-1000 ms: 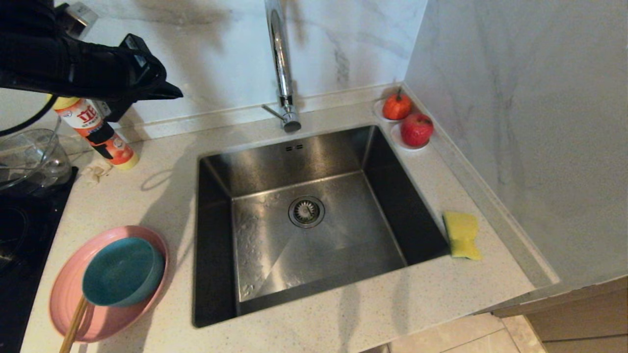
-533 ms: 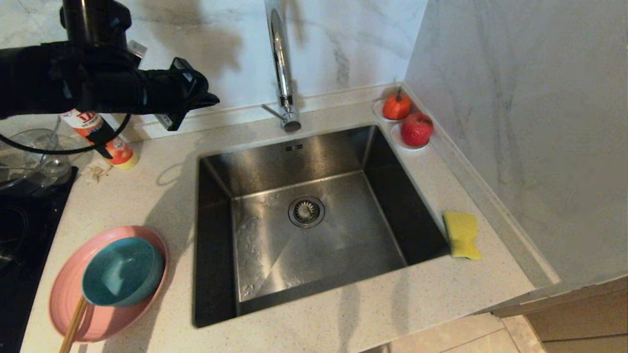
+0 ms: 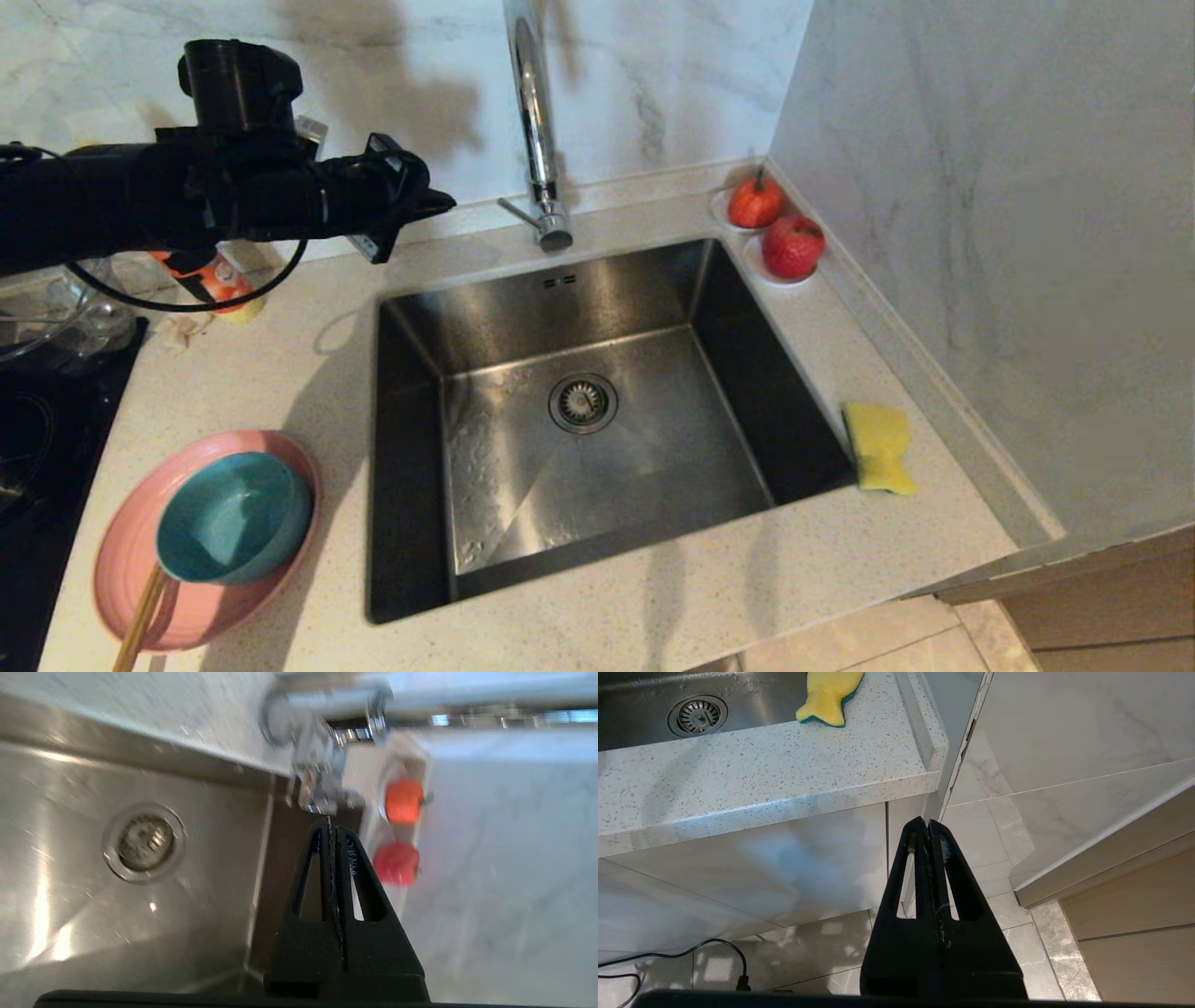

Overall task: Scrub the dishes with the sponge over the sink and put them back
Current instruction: Turn on the faucet

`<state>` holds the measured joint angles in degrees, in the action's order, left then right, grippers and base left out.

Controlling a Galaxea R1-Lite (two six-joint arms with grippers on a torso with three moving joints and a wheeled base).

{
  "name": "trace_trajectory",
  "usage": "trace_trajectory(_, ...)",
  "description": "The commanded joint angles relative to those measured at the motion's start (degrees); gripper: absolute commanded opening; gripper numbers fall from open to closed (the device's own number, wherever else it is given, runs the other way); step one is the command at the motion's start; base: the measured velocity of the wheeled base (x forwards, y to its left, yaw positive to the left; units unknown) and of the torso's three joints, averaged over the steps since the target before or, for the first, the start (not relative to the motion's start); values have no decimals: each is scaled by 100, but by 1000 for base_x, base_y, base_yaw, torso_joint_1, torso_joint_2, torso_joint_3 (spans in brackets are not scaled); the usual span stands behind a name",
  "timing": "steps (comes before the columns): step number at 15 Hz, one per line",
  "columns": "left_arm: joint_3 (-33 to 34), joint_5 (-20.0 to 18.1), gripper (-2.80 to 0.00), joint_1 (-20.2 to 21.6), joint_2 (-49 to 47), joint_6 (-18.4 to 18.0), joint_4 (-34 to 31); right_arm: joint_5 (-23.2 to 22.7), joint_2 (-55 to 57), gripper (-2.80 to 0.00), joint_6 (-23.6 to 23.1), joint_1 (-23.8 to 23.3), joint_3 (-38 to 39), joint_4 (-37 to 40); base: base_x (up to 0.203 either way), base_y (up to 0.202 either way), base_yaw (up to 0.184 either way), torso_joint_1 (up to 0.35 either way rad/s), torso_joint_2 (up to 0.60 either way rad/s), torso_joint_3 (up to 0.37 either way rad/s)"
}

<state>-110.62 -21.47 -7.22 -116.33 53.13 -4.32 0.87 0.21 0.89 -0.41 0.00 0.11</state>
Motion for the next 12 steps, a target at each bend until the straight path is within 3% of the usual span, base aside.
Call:
trace_trajectory(1,-4,-352,-280,-53,-112,-6,24,1,-3,-280,-1,-2,0,-2,0,0,0,0,0,0)
trace_trajectory(7,-4,-342,-280,-236,-472,-42,758,1,-3,-280,5,1,2,-2,0,0,0,0,0,0)
trace_trajectory(12,-4,-288,-280,-261,-769,-369,1108,1,-3,-280,-1,6,0,-2,0,0,0,0,0,0)
